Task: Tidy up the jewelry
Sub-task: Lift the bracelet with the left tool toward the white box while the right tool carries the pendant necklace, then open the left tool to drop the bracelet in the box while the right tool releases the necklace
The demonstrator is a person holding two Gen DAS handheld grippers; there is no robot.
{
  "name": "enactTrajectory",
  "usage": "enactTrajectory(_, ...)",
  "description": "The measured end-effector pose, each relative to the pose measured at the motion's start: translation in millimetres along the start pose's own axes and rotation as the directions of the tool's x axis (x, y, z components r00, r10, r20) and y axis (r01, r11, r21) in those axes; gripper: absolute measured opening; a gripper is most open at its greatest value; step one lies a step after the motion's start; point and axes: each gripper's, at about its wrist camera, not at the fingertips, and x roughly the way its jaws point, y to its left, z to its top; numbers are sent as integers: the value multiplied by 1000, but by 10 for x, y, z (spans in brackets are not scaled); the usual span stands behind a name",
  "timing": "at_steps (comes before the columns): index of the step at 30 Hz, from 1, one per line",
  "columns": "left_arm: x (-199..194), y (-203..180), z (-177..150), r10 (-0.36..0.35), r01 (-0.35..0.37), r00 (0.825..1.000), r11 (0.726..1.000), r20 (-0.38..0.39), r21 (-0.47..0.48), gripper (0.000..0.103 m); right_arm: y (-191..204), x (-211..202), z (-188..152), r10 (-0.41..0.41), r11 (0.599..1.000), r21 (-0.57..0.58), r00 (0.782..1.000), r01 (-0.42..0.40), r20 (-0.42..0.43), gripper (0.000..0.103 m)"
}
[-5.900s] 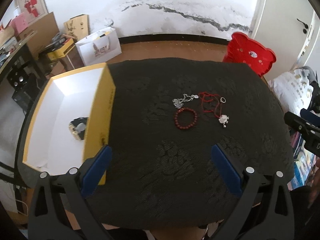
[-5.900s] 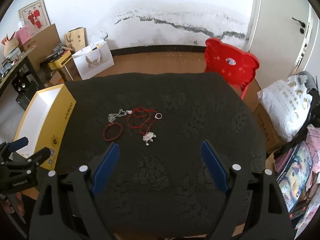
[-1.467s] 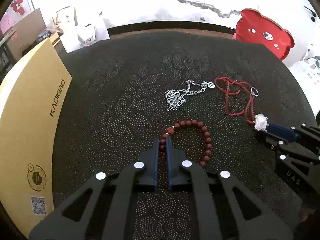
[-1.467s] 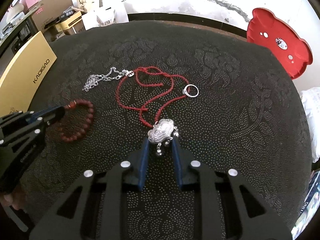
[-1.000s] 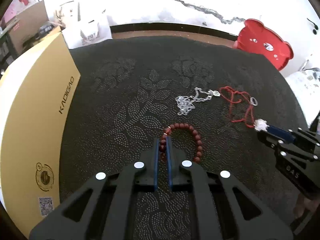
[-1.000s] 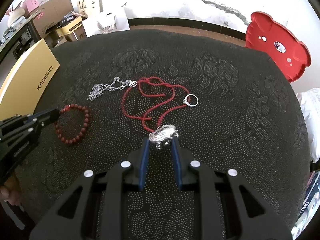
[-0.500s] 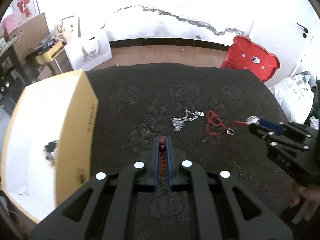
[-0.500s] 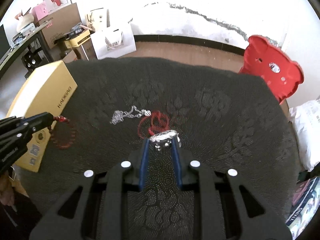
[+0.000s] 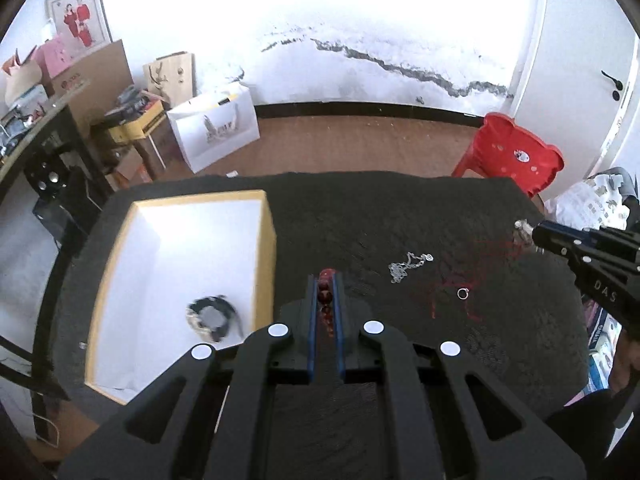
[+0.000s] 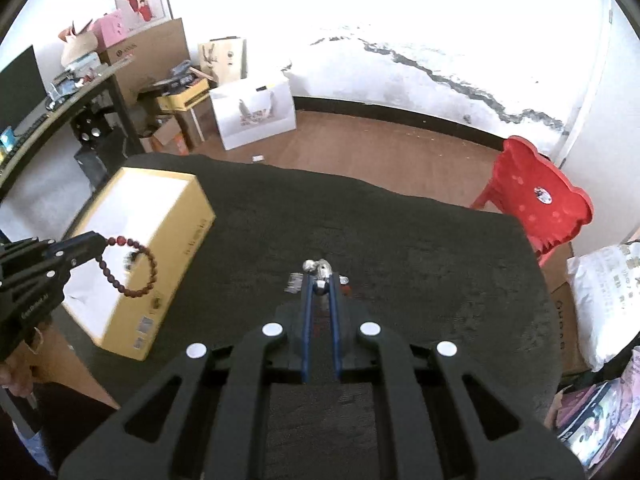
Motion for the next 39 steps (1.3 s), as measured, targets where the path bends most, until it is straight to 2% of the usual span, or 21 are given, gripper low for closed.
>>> enactTrajectory(6,-392,298,196,-21,21,1000,999,-1,-32,7,454,-482,324,60,997,-51,996,-57,58,8)
enactTrajectory(9,-590,494,282,-2,3,1000,999,6,-44,7,785,-740,568,91,991,-103,992,-82,88,8)
enactTrajectory(21,-1064,1438,264,114,-111,993,984,12,-138,7,2140,-945,1293,214,954,-229,974,-194,68,8)
enactTrajectory(28,-1023,1870,161,161,-163,987,972,-26,-170,7,2822,-615,1467,249,930,-278,969,-239,1,8)
enactTrajectory(32,-864,2025,103,162,-169,985,968,-53,-184,7,3039,-270,1402,243,925,-287,969,-248,-54,8)
enactTrajectory(39,-305,2178,-44,134,-158,984,963,-118,-220,7,3200,535,1126,208,933,-259,962,-249,-175,8)
